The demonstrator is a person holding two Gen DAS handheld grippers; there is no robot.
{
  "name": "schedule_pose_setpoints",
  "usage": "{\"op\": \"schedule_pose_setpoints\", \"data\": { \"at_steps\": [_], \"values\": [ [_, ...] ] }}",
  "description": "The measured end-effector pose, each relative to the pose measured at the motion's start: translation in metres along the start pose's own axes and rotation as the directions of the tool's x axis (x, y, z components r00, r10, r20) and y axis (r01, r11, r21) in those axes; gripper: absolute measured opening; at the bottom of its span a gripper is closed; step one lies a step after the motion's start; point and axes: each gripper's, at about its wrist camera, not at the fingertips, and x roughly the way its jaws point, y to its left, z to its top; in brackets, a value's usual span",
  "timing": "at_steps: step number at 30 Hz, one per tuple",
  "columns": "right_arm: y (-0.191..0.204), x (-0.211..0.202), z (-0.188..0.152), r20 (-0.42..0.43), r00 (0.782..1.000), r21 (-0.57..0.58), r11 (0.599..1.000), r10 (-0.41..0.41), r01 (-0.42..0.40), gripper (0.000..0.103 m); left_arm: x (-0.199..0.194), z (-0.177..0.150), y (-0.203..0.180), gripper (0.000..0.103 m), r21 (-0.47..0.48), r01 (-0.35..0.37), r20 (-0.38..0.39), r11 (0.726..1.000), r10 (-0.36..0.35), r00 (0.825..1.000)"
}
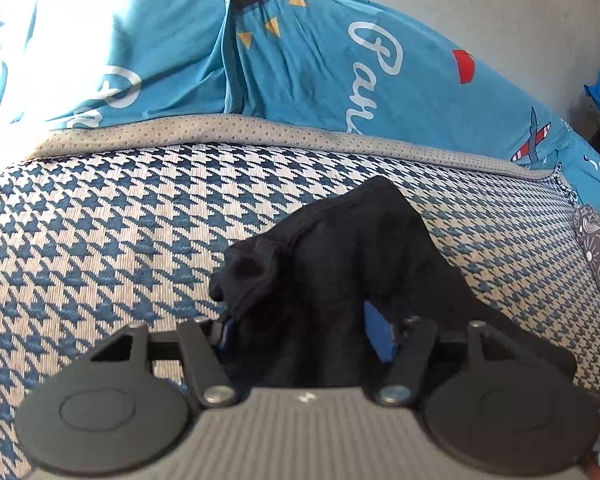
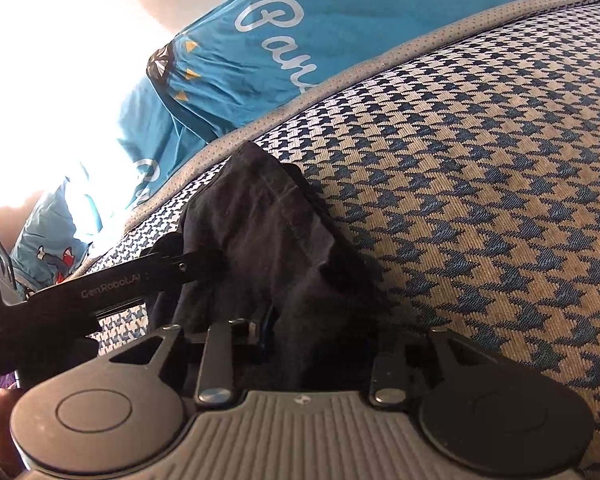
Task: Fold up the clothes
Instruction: 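Grasp the folded black shirt with the left gripper while the right gripper grasps its other end, then lift the folded black shirt with both grippers and carry it toward the clothes pile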
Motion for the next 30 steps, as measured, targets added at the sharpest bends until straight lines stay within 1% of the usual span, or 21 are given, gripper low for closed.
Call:
{"op": "schedule_pose_setpoints", "data": {
  "at_steps": [4, 6, 7, 8, 9, 12, 14, 16, 17, 18, 19, 21, 22, 23, 24, 27, 30],
  "values": [
    [0.004, -0.003, 0.000, 0.010, 1.000, -0.038, 0.999, -0.018, 0.018, 0.025, -0.001, 0.001, 0.007, 0.057, -0.022, 0.033, -0.016, 0.999, -0.033, 0.999],
    [0.004, -0.004, 0.001, 0.014, 1.000, -0.028, 1.000, -0.011, 0.012, 0.025, -0.002, 0.000, 0.013, 0.060, -0.047, 0.061, -0.027, 0.997, -0.062, 0.998],
    [0.003, -0.005, 0.002, 0.015, 1.000, -0.022, 1.000, -0.008, 0.008, 0.024, -0.003, -0.001, 0.015, 0.065, -0.056, 0.069, -0.029, 0.996, -0.071, 0.997],
    [0.003, -0.006, 0.002, 0.016, 1.000, -0.019, 1.000, -0.007, 0.008, 0.024, -0.003, -0.002, 0.014, 0.070, -0.053, 0.075, -0.029, 0.996, -0.076, 0.997],
    [0.002, -0.005, 0.002, 0.014, 1.000, -0.015, 1.000, -0.007, 0.007, 0.024, -0.002, -0.002, 0.012, 0.072, -0.041, 0.078, -0.028, 0.996, -0.079, 0.996],
    [-0.001, -0.004, 0.002, 0.009, 1.000, 0.002, 1.000, -0.005, 0.005, 0.025, 0.002, -0.004, 0.003, 0.086, 0.012, 0.068, -0.030, 0.998, -0.067, 0.997],
    [-0.002, -0.002, 0.002, 0.002, 1.000, 0.015, 1.000, -0.006, 0.006, 0.026, 0.004, -0.006, -0.002, 0.089, 0.036, 0.056, -0.028, 0.998, -0.055, 0.998],
    [-0.005, 0.000, 0.002, -0.009, 1.000, 0.030, 1.000, -0.005, 0.005, 0.029, 0.006, -0.007, -0.005, 0.088, 0.051, 0.040, -0.020, 0.998, -0.039, 0.999],
    [-0.006, 0.001, 0.002, -0.012, 1.000, 0.039, 0.999, -0.002, 0.002, 0.031, 0.006, -0.008, -0.007, 0.084, 0.056, 0.027, -0.014, 0.998, -0.027, 1.000],
    [-0.008, 0.002, 0.002, -0.014, 1.000, 0.047, 0.999, 0.001, -0.001, 0.031, 0.005, -0.008, -0.008, 0.076, 0.058, 0.017, -0.008, 0.998, -0.016, 1.000],
    [-0.008, 0.002, 0.002, -0.014, 1.000, 0.052, 0.999, 0.002, -0.001, 0.031, 0.004, -0.009, -0.009, 0.071, 0.058, 0.010, -0.002, 0.998, -0.009, 1.000],
    [-0.006, 0.002, 0.002, -0.013, 1.000, 0.037, 0.999, -0.008, 0.008, 0.031, 0.002, -0.009, -0.010, 0.055, 0.047, 0.005, 0.010, 0.999, -0.006, 1.000],
    [-0.004, 0.002, 0.002, -0.011, 1.000, 0.024, 1.000, -0.014, 0.014, 0.029, 0.000, -0.009, -0.011, 0.052, 0.041, 0.002, 0.017, 0.999, -0.003, 1.000],
    [-0.001, 0.001, 0.001, -0.004, 1.000, 0.002, 1.000, -0.020, 0.020, 0.026, -0.002, -0.010, -0.013, 0.046, 0.046, -0.009, 0.030, 0.999, 0.008, 1.000],
    [0.003, 0.001, 0.001, 0.004, 1.000, -0.021, 0.999, -0.027, 0.027, 0.025, -0.004, -0.011, -0.016, 0.040, 0.058, -0.025, 0.045, 0.998, 0.022, 0.999],
    [0.011, -0.001, -0.001, 0.029, 0.999, -0.087, 0.995, -0.044, 0.046, 0.021, -0.013, -0.015, -0.029, 0.031, 0.110, -0.089, 0.094, 0.990, 0.078, 0.992],
    [0.016, -0.004, -0.001, 0.047, 0.998, -0.120, 0.991, -0.052, 0.057, 0.020, -0.023, -0.018, -0.040, 0.029, 0.137, -0.147, 0.139, 0.980, 0.128, 0.982]
  ]
}}
